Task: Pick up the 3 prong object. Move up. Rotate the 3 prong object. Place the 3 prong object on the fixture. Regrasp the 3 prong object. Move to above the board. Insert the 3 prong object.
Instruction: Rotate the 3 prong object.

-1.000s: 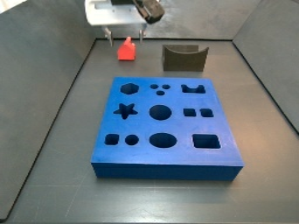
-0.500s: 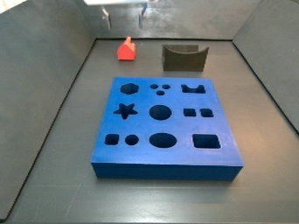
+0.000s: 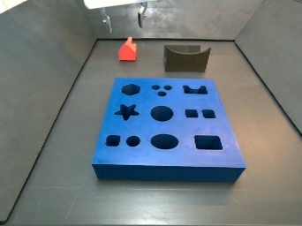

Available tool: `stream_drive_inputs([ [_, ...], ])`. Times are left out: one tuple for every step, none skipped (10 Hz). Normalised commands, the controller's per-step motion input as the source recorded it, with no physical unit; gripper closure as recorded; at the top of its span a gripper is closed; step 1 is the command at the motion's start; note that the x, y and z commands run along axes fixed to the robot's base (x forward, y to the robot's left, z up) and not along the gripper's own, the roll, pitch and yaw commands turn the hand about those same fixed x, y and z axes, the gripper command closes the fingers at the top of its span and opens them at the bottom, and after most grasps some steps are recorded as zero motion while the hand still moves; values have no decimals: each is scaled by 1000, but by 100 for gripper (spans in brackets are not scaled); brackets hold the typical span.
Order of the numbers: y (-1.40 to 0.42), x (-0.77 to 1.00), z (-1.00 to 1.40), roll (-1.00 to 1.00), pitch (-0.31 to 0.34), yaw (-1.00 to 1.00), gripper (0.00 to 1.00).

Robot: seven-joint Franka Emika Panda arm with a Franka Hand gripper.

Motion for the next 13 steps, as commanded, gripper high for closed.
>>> stream_drive_inputs([
  [-4, 36, -58, 1, -3, 1000, 0],
  [-4, 36, -57, 1, -3, 1000, 0],
  [-3, 39, -53, 1, -3, 1000, 0],
  [-3, 40, -51, 1, -3, 1000, 0],
  [-3, 41, -48, 1, -3, 1000, 0],
  [-3, 41, -47, 1, -4, 1000, 0],
  [-3, 42, -46, 1, -4, 1000, 0],
  [-2, 42, -45, 1, -4, 1000, 0],
  [-2, 42, -45, 2, -4, 1000, 0],
  [-2, 43, -44, 2, -4, 1000, 0],
  [-2, 43, -44, 2, -4, 1000, 0],
  [-2, 43, -43, 2, -5, 1000, 0],
  [-2, 43, -43, 2, -5, 1000, 0],
])
